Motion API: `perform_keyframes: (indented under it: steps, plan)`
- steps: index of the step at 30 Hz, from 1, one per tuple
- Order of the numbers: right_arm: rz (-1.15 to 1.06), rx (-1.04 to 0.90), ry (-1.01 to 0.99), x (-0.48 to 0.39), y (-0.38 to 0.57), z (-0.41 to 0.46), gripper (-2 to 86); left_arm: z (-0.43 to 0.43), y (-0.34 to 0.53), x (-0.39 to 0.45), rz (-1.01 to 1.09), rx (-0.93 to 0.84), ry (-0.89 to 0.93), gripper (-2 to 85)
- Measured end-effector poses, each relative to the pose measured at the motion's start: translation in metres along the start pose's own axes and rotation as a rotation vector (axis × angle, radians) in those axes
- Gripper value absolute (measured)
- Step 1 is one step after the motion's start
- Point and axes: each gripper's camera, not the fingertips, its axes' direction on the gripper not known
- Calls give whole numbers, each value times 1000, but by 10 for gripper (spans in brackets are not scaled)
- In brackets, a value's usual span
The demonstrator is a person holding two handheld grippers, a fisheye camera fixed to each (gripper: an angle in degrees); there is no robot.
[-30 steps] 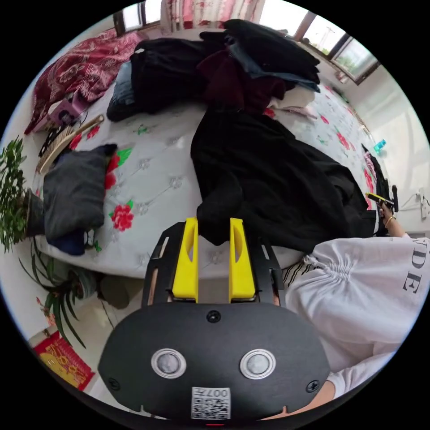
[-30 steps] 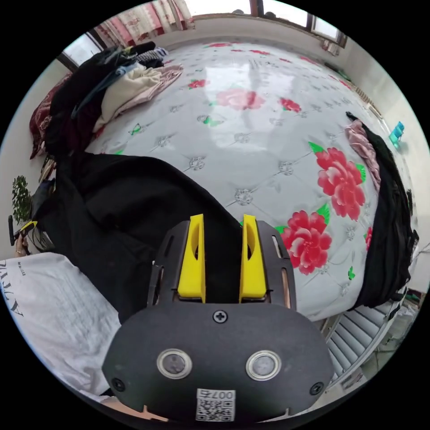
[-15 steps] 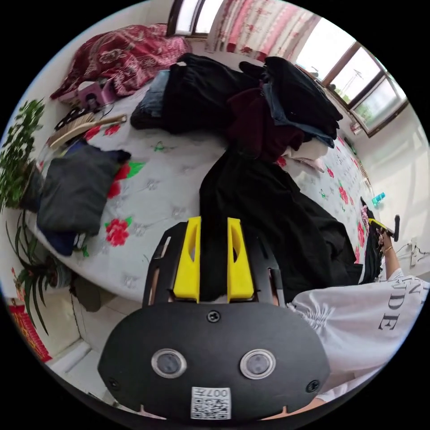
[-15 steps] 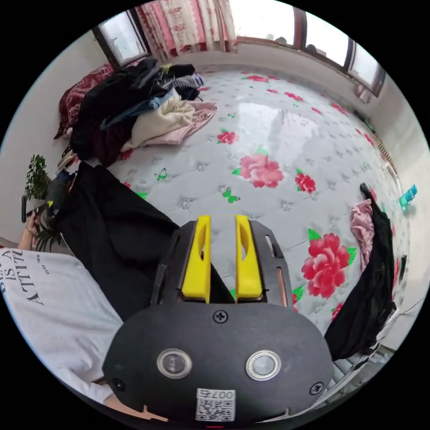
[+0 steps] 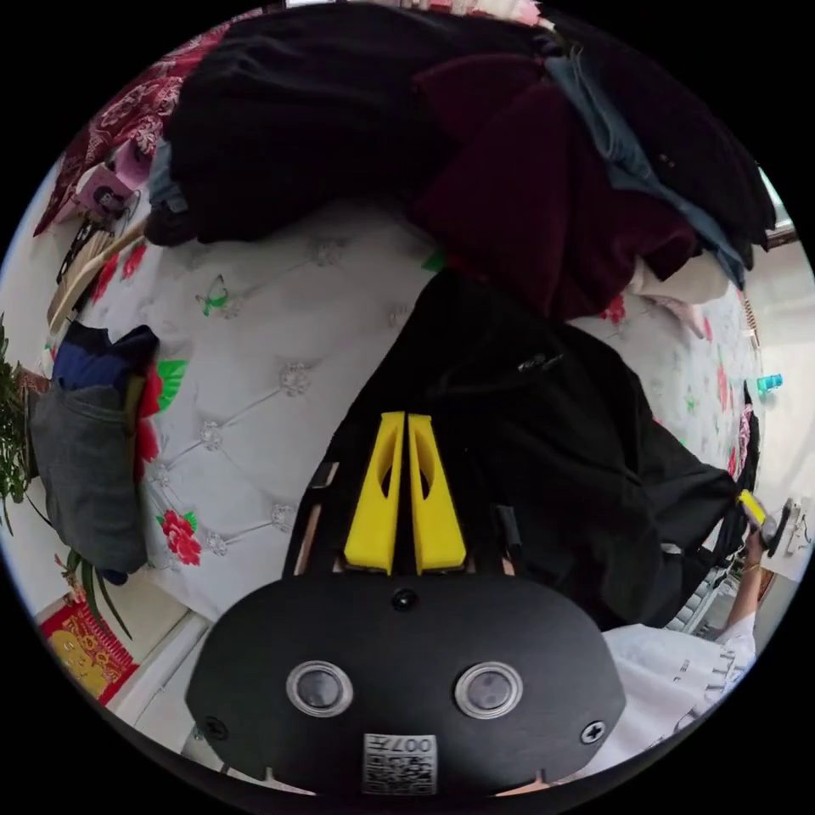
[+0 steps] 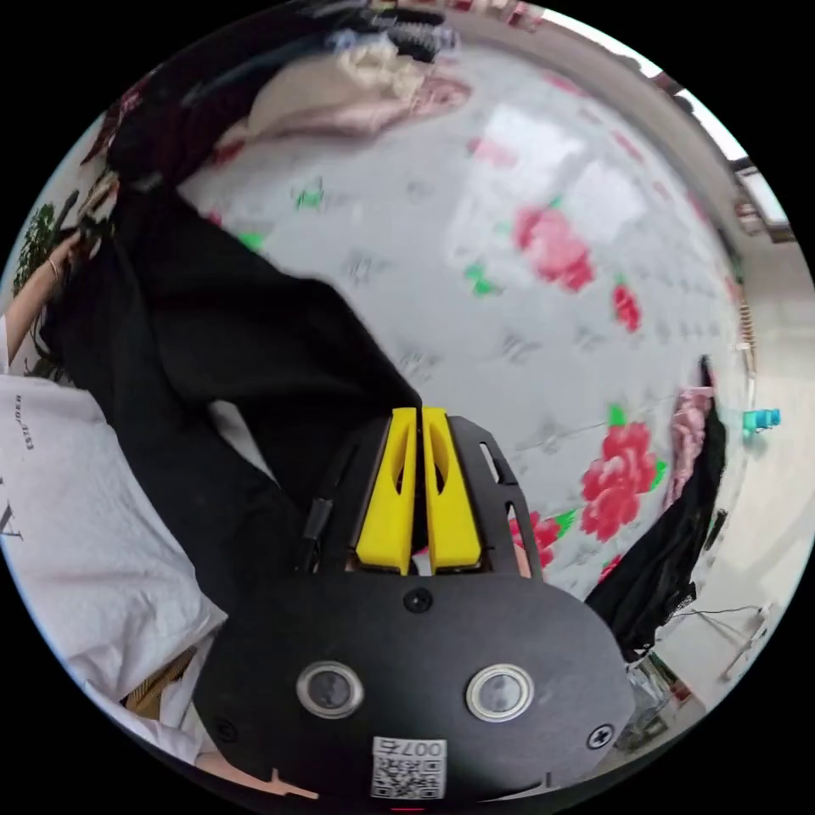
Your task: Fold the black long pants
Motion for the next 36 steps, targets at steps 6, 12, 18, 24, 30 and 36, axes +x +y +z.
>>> perform_keyframes:
  steps: [6,12,18,24,30,36]
  plan:
    - [-81,478,414,-13,37,-176,1,-75,61,-26,69,240,120,-8]
    - [235,105,194,56,54,-36,17,-60,86,-49,-42,255,273,2]
    - [443,44,71,46,174,2,55,-66,154,-65,-34,228,203,80]
    - [733,192,-143,50,348,-17,83,-46,215,-60,38,136,183,113]
    - [835,165,-300,45,420,20,82,-14,205,-16,188,20,10,100]
    - [731,168,-351,58,406,8,11,-46,207,-14,235,65,-36,11]
